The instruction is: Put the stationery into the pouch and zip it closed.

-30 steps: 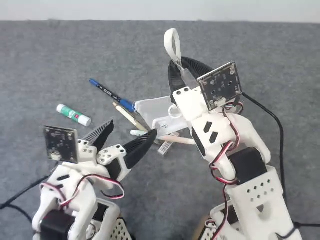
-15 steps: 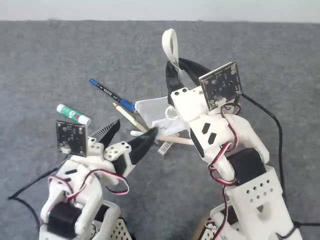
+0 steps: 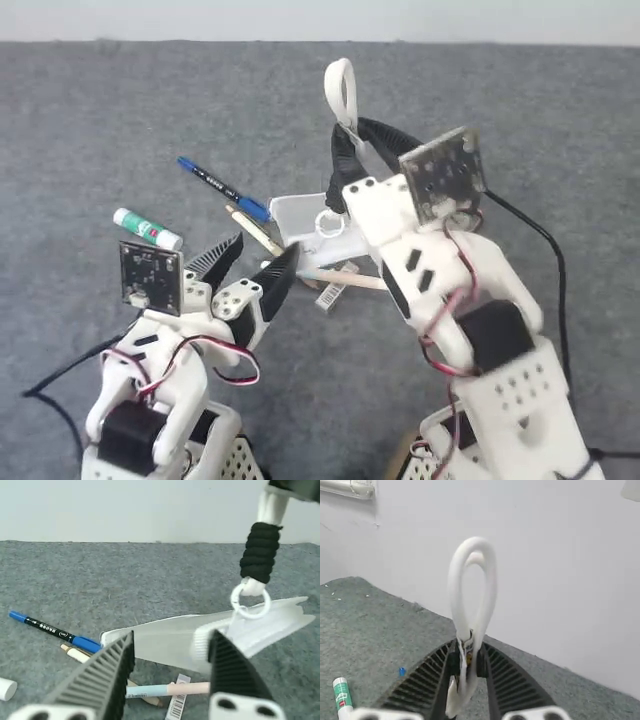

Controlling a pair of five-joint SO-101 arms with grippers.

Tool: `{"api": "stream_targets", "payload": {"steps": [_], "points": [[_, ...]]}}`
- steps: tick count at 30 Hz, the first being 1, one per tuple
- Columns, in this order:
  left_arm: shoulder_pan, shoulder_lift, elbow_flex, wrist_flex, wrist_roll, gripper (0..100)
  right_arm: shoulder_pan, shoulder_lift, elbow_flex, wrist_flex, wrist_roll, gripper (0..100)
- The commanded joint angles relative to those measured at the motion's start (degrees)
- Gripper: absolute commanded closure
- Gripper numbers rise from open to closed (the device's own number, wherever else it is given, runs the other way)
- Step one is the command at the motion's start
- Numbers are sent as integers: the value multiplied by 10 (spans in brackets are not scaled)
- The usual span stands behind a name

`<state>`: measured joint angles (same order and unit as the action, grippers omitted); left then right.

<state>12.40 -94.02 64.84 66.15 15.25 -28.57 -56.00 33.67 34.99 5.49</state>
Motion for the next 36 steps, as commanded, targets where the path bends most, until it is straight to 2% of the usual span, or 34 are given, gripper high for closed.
{"api": "stream_targets", "payload": {"steps": [1, 7, 11, 18, 29, 36], "points": [[2, -1, 1, -15, -42, 894, -2, -74, -33, 26, -2, 992], [0, -1, 2, -24, -56, 986, -1, -121, -33, 89, 44, 992], [-35, -1, 2, -31, -55, 989, 1, -153, -32, 128, 61, 992], [-46, -2, 2, -30, -54, 989, 89, -182, -20, 131, 62, 992], [-48, -2, 2, -31, -55, 989, 185, -182, -14, 130, 58, 992], [-48, -2, 2, -32, -55, 989, 218, -182, -14, 130, 58, 992]]}}
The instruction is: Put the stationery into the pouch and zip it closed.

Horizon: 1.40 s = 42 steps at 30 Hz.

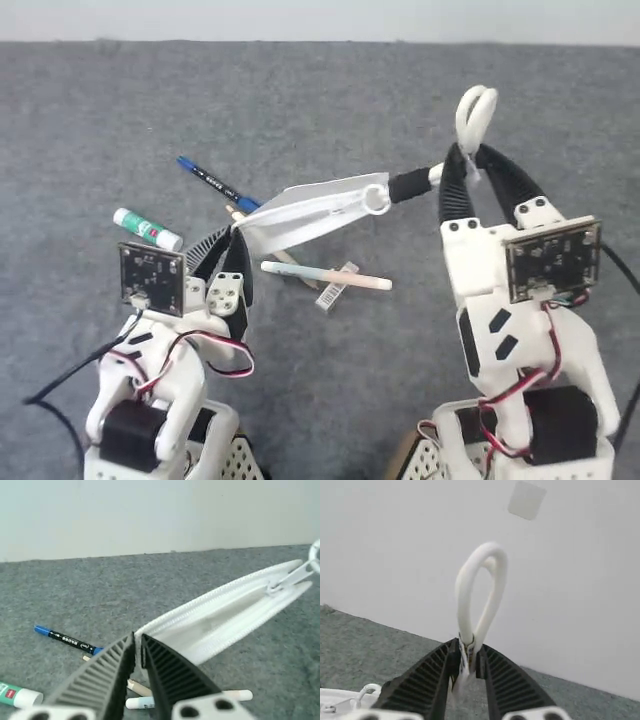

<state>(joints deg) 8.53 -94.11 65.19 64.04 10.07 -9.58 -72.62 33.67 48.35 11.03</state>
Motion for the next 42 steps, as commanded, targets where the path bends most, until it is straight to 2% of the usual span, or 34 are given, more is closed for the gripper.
{"api": "stream_targets", "payload": {"steps": [1, 5, 10, 12, 15, 17, 24, 27, 32, 36, 42], "points": [[-10, -1, -1, -11, -3, 989, 36, -16, -14, -4, 3, 992], [-8, -1, -1, -11, -4, 989, 53, -16, -14, -3, -14, 992], [-4, -1, -2, -11, -4, 985, 21, -17, -14, 2, -23, 992], [9, 0, 0, -18, -4, 940, 0, -17, -14, 10, -22, 992], [25, 0, 10, -18, -2, 818, -32, -20, -14, 14, -21, 992], [25, 0, 13, -19, -1, 799, -42, -33, -14, 14, -21, 992], [27, 32, 12, -32, -1, 810, -44, -58, -4, 10, -24, 992], [27, 113, 0, -62, -1, 810, -54, -64, 29, -8, -21, 992], [24, 287, -73, -63, -1, 811, -73, -64, 67, -35, -20, 992], [22, 371, -112, -63, -1, 818, -72, -64, 69, -36, -20, 992], [22, 379, -124, -63, -4, 987, -72, -61, 70, -33, -22, 989]]}}
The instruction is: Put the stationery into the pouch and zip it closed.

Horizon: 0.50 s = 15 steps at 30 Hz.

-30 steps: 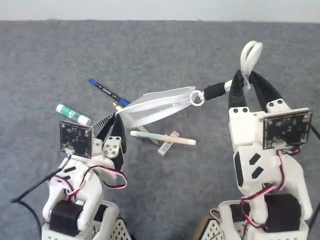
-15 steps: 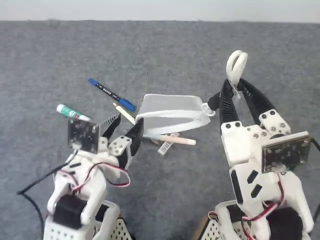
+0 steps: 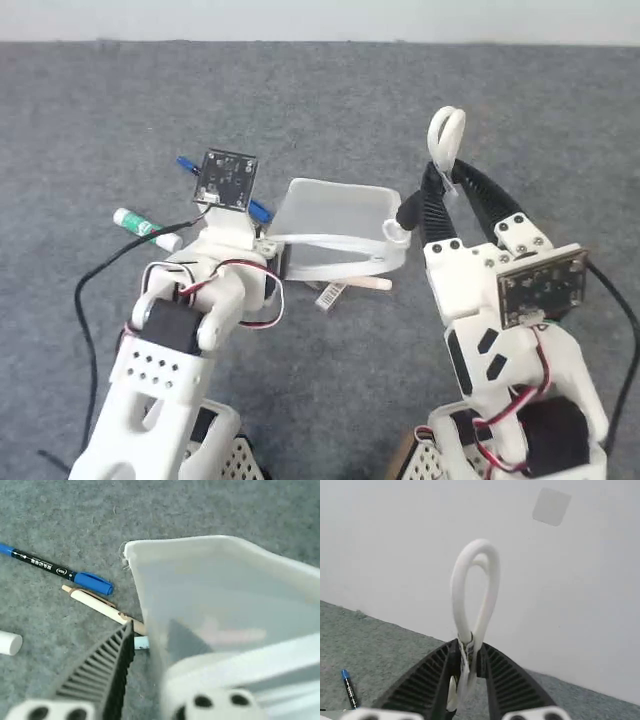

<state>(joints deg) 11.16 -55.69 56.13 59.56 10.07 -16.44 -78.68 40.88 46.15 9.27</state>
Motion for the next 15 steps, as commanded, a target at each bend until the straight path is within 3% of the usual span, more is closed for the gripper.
{"api": "stream_targets", "payload": {"steps": [1, 3, 7, 10, 15], "points": [[-4, -10, -34, -18, -4, 991, -3, 0, -2, -9, -7, 988], [-4, -17, -34, -18, -4, 990, -3, 0, -2, -8, -8, 973], [-4, -22, -36, -18, -4, 990, -3, 2, -1, 13, -12, 852], [-5, -18, -77, 32, -4, 990, -1, 3, -1, 31, -59, 776], [-18, -18, -145, 95, -4, 990, 0, 5, -1, 49, -51, 762]]}}
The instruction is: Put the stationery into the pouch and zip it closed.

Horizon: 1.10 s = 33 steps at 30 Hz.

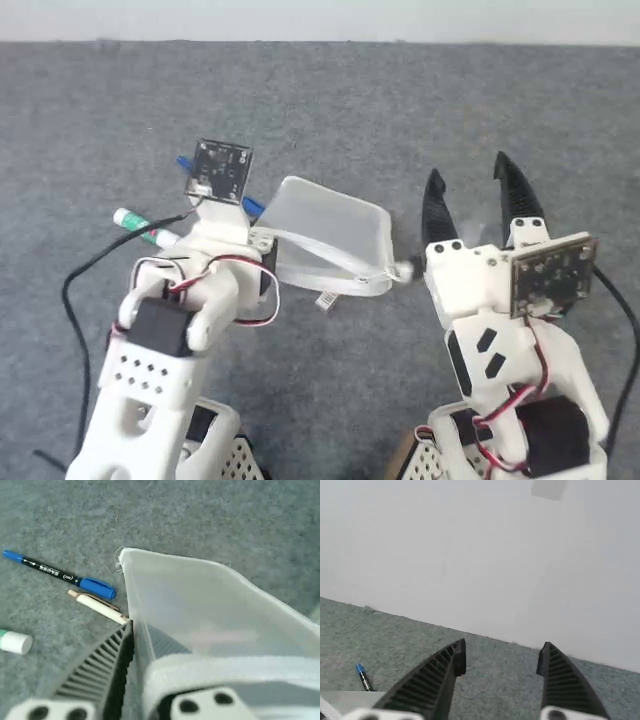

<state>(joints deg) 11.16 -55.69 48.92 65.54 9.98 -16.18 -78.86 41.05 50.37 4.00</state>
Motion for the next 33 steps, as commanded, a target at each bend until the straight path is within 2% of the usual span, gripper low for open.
{"api": "stream_targets", "payload": {"steps": [1, 10, 16, 21, 29, 33], "points": [[-29, -18, -80, 37, -4, 990, -3, 11, -1, 6, 3, 764], [-98, -18, -162, 59, -21, 990, -6, 154, -9, -7, 10, 768], [-123, -18, -240, 120, -36, 989, -27, 218, -11, -16, 5, 768], [-193, -18, -292, 176, -82, 989, -62, 244, -11, -16, 4, 768], [-234, -17, -286, 194, -105, 989, -74, 327, -23, -31, 5, 768], [-285, -17, -284, 195, -105, 989, -74, 369, -55, -3, 5, 768]]}}
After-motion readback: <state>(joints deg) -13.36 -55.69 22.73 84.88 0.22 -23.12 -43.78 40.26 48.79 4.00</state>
